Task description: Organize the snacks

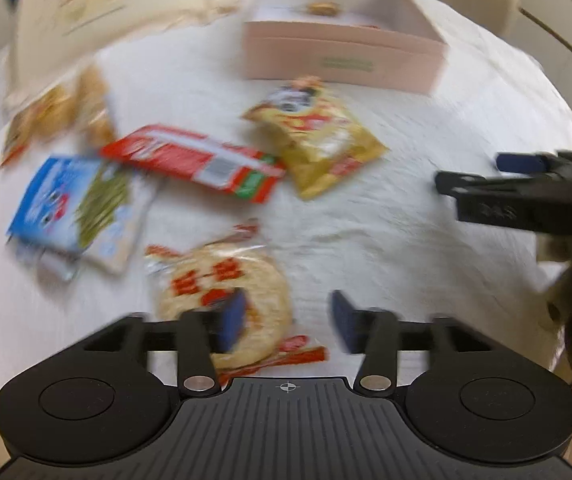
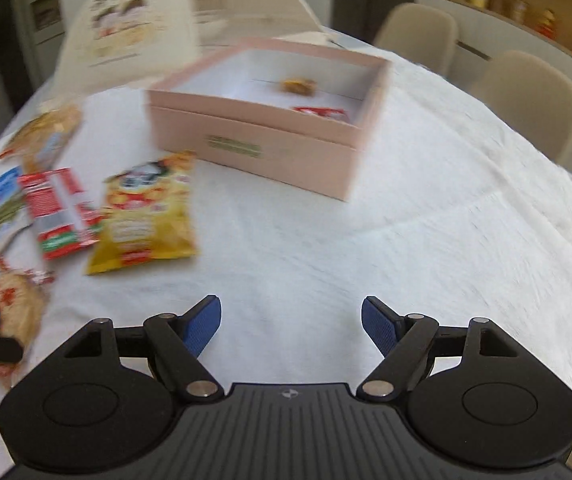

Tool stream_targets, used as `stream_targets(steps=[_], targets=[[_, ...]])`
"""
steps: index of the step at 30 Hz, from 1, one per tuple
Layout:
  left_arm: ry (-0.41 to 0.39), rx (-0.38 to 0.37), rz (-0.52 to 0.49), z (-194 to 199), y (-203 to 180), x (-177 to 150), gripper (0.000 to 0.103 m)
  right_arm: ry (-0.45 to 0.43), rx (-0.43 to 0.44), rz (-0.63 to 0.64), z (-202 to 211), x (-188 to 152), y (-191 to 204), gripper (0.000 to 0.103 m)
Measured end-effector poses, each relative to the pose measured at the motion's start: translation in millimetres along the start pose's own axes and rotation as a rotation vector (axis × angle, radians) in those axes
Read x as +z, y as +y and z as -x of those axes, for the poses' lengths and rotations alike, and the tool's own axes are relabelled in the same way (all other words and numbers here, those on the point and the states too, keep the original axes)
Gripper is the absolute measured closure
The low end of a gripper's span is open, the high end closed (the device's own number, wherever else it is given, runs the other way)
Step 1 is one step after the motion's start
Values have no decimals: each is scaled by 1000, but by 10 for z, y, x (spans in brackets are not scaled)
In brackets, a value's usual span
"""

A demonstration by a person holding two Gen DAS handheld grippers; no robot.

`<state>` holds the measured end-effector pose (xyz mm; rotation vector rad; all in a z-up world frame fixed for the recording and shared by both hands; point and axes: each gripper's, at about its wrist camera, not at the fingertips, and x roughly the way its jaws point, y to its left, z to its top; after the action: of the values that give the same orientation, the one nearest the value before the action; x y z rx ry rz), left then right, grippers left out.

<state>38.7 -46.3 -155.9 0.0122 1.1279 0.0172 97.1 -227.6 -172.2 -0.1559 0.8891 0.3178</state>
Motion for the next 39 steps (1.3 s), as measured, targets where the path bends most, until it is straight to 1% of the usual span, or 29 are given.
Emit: stream_targets(steps=[1, 2, 3, 4, 5, 7, 8, 10, 11, 12, 14, 16, 17, 18, 19, 21, 22, 23, 24, 25, 28, 30, 31, 33, 34, 36, 37, 39], targets=[[-2, -28, 3, -21, -5, -9, 22, 4, 4, -22, -46, -36, -39, 19], [-5, -44, 17, -19, 21, -19, 22, -14, 3, -43, -40, -69, -69, 15], [-10, -40, 30, -2, 55, -32, 24, -22, 2, -50, -39, -94, -78, 14], [-17, -30, 56, 36, 119, -53, 28, -30, -1, -39, -42, -119, -68, 14], [-27, -14, 91, 77, 198, -83, 30, -38, -5, -26, -38, -147, -58, 13], [-43, 15, 162, 121, 344, -116, 30, -50, -4, -31, -66, -166, -35, 8], [-44, 37, 216, 119, 451, -138, 30, -58, -6, -33, -69, -184, -29, 6], [-14, 54, 297, 59, 568, -133, 32, -76, -17, -39, -64, -214, -7, 4], [16, 42, 324, -8, 602, -133, 31, -85, -22, -45, -66, -225, 5, 3], [23, 20, 338, -43, 622, -135, 27, -93, -27, -49, -72, -233, 22, 2], [13, -12, 345, -94, 646, -115, 24, -102, -32, -53, -76, -247, 34, 0], [18, -24, 357, -152, 666, -81, 18, -111, -32, -55, -71, -260, 32, 0], [26, -33, 359, -176, 657, -62, 18, -115, -31, -56, -72, -265, 31, 0], [28, -34, 344, -186, 627, -50, 17, -117, -30, -57, -69, -270, 26, 0], [30, -31, 321, -204, 577, -52, 14, -119, -31, -60, -69, -271, 25, 0], [33, -17, 273, -259, 502, -42, 10, -114, -36, -66, -69, -265, 30, 0], [34, -12, 256, -271, 473, -41, 10, -108, -40, -69, -66, -260, 34, 0], [33, -13, 243, -268, 457, -42, 10, -98, -44, -73, -68, -248, 38, 0], [27, -26, 239, -250, 475, -53, 14, -90, -45, -73, -68, -239, 36, 0], [17, -47, 243, -221, 508, -65, 20, -82, -45, -70, -69, -230, 37, 0], [-14, -155, 294, -114, 687, -137, 21, -28, -13, -37, -81, -145, 29, 0], [-41, -173, 308, -7, 807, -201, 21, 15, 37, -4, -65, -31, 69, 4], [-49, -171, 309, 44, 862, -235, 21, 4, 72, 0, -23, 35, 107, 5], [-55, -185, 316, 123, 962, -276, 21, -45, 121, 28, 71, 178, 244, 5], [-55, -196, 317, 149, 1004, -290, 21, -66, 144, 55, 92, 257, 345, 5], [-45, -216, 312, 183, 1070, -303, 21, -79, 187, 124, 41, 425, 594, 5], [-36, -232, 302, 184, 1090, -300, 21, -83, 190, 142, -21, 498, 709, 5], [-22, -268, 274, 181, 1096, -304, 21, -83, 163, 161, -221, 624, 927, 5]])
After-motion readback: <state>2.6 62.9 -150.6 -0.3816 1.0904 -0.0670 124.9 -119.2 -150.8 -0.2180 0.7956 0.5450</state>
